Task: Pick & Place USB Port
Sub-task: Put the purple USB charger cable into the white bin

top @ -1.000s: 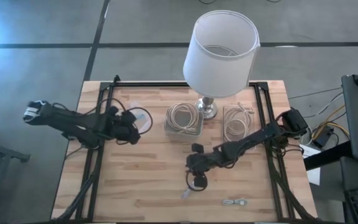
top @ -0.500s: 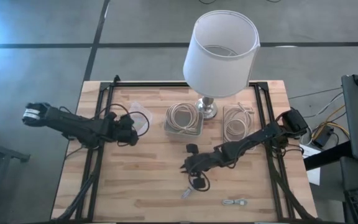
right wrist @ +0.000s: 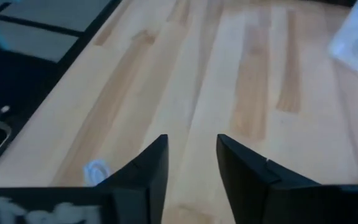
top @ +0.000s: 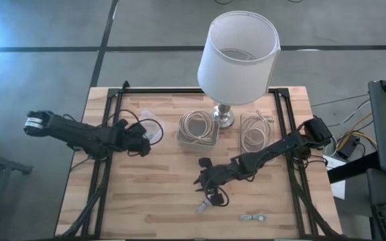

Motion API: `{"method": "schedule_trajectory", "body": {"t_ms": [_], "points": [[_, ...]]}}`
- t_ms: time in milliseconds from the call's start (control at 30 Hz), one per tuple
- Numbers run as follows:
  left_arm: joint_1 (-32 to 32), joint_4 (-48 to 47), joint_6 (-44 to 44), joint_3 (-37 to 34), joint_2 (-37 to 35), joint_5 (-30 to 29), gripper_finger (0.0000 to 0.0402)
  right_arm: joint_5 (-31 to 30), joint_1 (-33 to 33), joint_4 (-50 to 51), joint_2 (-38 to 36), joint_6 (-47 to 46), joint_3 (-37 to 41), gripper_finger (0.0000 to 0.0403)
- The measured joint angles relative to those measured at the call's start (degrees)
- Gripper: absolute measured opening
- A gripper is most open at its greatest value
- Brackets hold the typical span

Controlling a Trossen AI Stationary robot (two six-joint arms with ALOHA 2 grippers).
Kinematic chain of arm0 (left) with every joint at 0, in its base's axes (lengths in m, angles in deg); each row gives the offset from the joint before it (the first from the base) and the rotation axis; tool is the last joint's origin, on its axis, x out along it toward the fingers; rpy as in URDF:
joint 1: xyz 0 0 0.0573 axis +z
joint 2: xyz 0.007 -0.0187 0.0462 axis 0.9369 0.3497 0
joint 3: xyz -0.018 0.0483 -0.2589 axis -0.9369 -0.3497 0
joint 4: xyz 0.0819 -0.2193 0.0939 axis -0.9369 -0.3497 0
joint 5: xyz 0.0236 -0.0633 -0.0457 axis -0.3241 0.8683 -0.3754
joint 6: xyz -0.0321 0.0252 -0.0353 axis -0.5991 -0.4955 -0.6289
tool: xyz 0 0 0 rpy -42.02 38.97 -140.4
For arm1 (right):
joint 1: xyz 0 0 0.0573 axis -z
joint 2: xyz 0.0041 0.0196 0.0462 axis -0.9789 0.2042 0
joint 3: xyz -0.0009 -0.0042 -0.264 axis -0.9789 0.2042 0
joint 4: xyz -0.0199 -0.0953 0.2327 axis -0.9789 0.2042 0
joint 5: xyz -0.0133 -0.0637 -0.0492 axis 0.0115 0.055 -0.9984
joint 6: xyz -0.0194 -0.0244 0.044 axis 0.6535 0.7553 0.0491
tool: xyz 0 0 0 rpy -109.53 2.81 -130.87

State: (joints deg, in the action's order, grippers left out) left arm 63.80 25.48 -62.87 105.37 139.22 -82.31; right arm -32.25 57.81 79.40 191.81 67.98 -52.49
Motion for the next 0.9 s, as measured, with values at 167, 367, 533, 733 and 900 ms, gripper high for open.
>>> {"method": "schedule_trajectory", "body": {"t_ms": [167, 367, 533, 733, 900], "points": [[0.0, 0.0, 0.7, 4.0, 0.0, 0.0, 0.0150, 7.6, -1.0, 1.6, 0.4, -0.7, 0.2, 0.0165], [-0.1, 0.6, 1.7, 9.3, -0.1, 0.1, 0.0149, 9.4, -4.7, 1.8, 4.4, 4.3, 0.5, 0.0183], [-0.1, 4.9, 3.8, 11.2, -0.1, 2.0, 0.0149, 8.9, -5.5, 1.7, 7.9, 4.7, 0.6, 0.0179], [-0.1, 8.7, 6.3, 11.0, -0.1, 3.4, 0.0149, 7.5, -5.5, 2.8, 11.7, 4.4, 0.5, 0.0168], [-0.1, 12.2, 4.6, 11.0, 0.0, 7.2, 0.0149, 6.8, -5.5, 2.8, 13.3, 4.7, 0.3, 0.0148]]}}
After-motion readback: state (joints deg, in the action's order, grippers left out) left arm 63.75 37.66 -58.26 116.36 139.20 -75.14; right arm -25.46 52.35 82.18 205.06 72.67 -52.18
